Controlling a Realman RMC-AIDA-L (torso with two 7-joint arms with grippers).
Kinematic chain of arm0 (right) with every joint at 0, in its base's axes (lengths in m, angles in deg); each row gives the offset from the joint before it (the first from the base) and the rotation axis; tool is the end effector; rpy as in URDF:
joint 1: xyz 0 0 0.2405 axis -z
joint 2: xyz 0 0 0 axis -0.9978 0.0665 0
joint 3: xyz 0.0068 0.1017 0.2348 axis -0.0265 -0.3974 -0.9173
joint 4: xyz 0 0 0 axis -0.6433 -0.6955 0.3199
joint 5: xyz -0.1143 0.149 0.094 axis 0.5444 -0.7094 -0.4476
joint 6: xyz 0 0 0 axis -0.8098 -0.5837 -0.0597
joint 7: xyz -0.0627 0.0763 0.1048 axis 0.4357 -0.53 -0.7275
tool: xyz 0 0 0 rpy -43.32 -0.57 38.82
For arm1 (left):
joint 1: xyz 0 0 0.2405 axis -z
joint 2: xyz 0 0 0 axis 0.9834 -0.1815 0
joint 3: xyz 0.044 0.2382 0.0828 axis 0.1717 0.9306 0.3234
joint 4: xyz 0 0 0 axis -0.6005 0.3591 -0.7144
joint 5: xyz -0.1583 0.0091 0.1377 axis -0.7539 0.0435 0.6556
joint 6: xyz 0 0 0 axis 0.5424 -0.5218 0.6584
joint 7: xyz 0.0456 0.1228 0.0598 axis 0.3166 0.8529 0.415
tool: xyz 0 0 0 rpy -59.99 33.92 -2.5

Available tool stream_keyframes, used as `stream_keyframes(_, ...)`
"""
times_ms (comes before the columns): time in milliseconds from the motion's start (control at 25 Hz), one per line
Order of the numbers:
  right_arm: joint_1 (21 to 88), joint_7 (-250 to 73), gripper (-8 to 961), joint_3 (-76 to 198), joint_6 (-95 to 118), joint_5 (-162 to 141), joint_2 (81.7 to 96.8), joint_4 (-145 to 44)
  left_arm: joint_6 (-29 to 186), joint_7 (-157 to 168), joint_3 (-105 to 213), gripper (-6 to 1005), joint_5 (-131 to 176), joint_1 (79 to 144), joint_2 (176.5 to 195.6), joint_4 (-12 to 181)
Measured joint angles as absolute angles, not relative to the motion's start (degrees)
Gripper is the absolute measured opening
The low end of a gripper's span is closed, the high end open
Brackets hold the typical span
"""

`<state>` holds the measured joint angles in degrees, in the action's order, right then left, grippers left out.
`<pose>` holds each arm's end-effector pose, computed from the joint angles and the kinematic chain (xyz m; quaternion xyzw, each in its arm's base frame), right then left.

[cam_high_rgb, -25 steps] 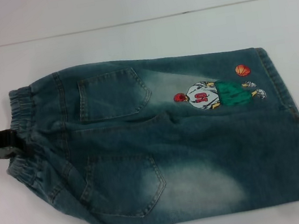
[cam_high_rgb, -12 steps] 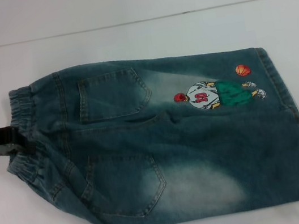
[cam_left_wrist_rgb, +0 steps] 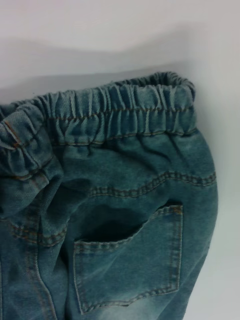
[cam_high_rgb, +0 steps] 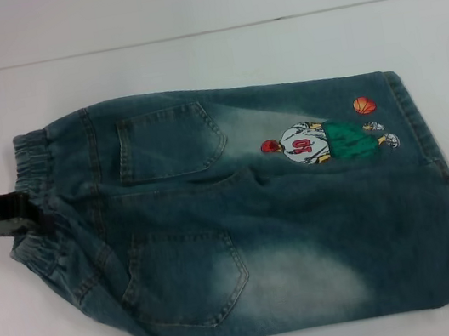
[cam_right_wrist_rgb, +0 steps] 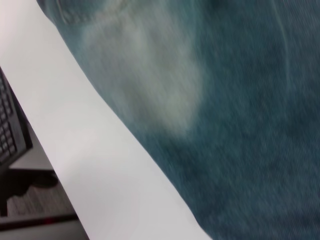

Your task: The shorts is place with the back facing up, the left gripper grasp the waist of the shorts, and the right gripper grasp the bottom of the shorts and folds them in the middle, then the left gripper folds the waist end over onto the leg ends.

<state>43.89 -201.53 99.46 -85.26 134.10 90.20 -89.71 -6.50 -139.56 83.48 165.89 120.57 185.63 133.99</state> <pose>0.2788 0.3202 0.0317 0.8965 -0.4014 0.1788 0.0556 -0.2821 0.3679 0.0655 -0.7661 -0.6227 0.0274 0.1571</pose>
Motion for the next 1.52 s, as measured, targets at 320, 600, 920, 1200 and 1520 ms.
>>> stream_keyframes(320, 44.14, -199.79, 577, 99.39, -85.09, 132.84, 90.43, -89.86, -6.82, -139.56, 83.47, 31, 165.89, 120.55, 185.9, 133.99)
stream_keyframes(600, 44.27, -199.72, 262, 99.55, -84.99, 132.86, 90.55, -89.76, -7.24, -139.56, 83.48, 31, 165.89, 120.5, 186.05, 134.22)
stream_keyframes(920, 44.71, -199.38, 9, 99.35, -84.48, 132.82, 90.66, -89.67, -7.3, -139.56, 83.37, 31, 165.84, 120.25, 186.16, 134.33)
stream_keyframes(1200, 45.24, -194.19, 9, 89.61, -84.94, 129.69, 89.64, -89.78, -7.4, -139.56, 82.57, 30, 160.67, 119.44, 185.76, 135.15)
stream_keyframes(1520, 51.55, -190.37, 8, 79.06, -81.31, 110.06, 86.63, -88.06, -2.75, -139.63, 71.77, 30, 156.17, 118.13, 185.2, 134.71)
